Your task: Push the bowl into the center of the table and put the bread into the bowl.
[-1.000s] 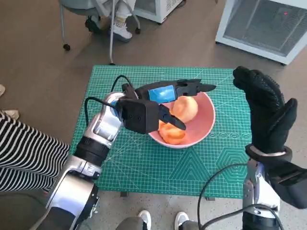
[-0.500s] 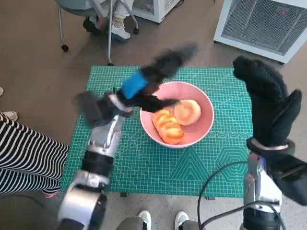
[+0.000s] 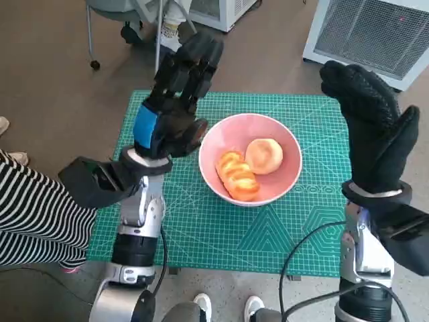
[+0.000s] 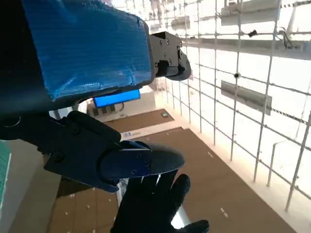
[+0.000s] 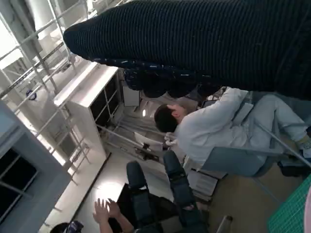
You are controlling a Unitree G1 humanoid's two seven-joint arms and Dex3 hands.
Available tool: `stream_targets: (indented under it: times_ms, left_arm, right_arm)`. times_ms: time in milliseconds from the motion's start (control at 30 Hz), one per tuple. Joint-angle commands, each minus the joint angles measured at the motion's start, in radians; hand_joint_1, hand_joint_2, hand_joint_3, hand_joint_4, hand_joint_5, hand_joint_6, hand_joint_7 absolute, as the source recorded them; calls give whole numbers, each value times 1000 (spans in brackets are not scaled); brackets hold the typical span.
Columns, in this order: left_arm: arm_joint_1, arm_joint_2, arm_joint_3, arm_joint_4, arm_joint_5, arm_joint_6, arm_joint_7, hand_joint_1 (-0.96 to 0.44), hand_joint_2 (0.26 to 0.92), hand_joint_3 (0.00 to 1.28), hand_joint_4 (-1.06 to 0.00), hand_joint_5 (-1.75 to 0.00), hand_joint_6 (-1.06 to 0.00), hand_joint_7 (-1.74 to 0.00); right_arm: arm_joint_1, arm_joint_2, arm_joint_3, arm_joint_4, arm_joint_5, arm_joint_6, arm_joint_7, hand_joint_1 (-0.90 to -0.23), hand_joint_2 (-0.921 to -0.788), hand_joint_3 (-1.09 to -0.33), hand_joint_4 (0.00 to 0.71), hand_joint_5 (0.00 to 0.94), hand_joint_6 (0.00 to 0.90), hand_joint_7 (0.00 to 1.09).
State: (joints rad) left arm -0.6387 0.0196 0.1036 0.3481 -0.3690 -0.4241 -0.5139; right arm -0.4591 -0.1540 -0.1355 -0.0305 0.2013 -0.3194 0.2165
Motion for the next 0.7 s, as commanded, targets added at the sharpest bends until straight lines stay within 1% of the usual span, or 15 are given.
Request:
stream_targets:
  times_ms: [33,367,533,700]
  left_arm:
    - [16,-4,7,-6,-22,0,-14,-717,921,482,-119,-28,1,-529]
    - [25,-20,26,41,-39,-32,-32,-725,921,463,-117,-25,1,-495]
    - [24,-31,31,60,-40,-45,-40,-722,921,454,-124,-27,1,-503]
    - [26,-42,29,63,-35,-49,-38,-725,921,441,-135,-29,1,-523]
  right_arm:
    - [2,-1,0,32,-1,-1,2,-721,-921,-707,213,6,145,389]
    - [3,-3,0,59,-4,-30,6,-711,-921,-710,215,6,151,387]
    - [2,-2,1,73,-6,-46,7,-695,-921,-712,216,5,152,385]
    - [0,-1,-1,94,-1,-62,11,-689,-921,-713,216,4,153,383]
